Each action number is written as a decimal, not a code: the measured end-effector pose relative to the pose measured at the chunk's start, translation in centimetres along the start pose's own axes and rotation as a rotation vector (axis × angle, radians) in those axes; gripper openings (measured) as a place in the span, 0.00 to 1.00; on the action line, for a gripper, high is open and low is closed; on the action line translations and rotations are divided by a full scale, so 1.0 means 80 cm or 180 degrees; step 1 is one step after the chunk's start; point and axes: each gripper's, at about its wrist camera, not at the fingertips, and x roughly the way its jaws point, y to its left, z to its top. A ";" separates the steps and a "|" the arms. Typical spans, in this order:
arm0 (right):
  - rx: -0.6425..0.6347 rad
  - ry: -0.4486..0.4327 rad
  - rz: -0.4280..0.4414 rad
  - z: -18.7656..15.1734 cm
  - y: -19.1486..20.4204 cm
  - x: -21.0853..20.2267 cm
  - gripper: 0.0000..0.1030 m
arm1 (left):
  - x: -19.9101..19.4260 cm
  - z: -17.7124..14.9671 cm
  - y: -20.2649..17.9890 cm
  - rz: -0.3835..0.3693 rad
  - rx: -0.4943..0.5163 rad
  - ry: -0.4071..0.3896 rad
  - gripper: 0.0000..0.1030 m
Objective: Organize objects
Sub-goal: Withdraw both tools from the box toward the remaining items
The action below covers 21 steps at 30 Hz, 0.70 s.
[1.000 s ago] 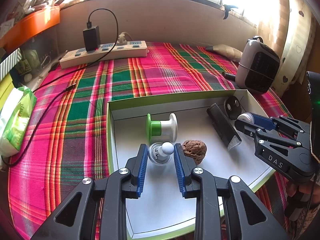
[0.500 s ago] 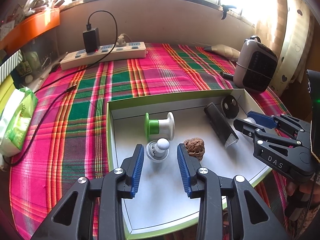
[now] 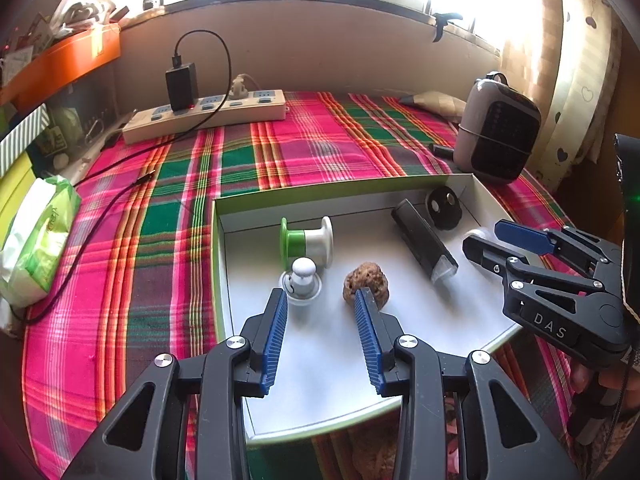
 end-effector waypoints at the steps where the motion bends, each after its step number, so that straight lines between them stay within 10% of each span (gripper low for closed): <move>1: 0.0003 -0.0002 -0.0001 -0.001 0.000 -0.001 0.43 | -0.001 -0.001 -0.002 0.0002 0.0000 -0.0005 0.33; 21: 0.0089 -0.0146 0.0040 -0.029 0.014 -0.053 0.43 | -0.047 -0.034 -0.018 0.0175 0.0040 -0.0129 0.33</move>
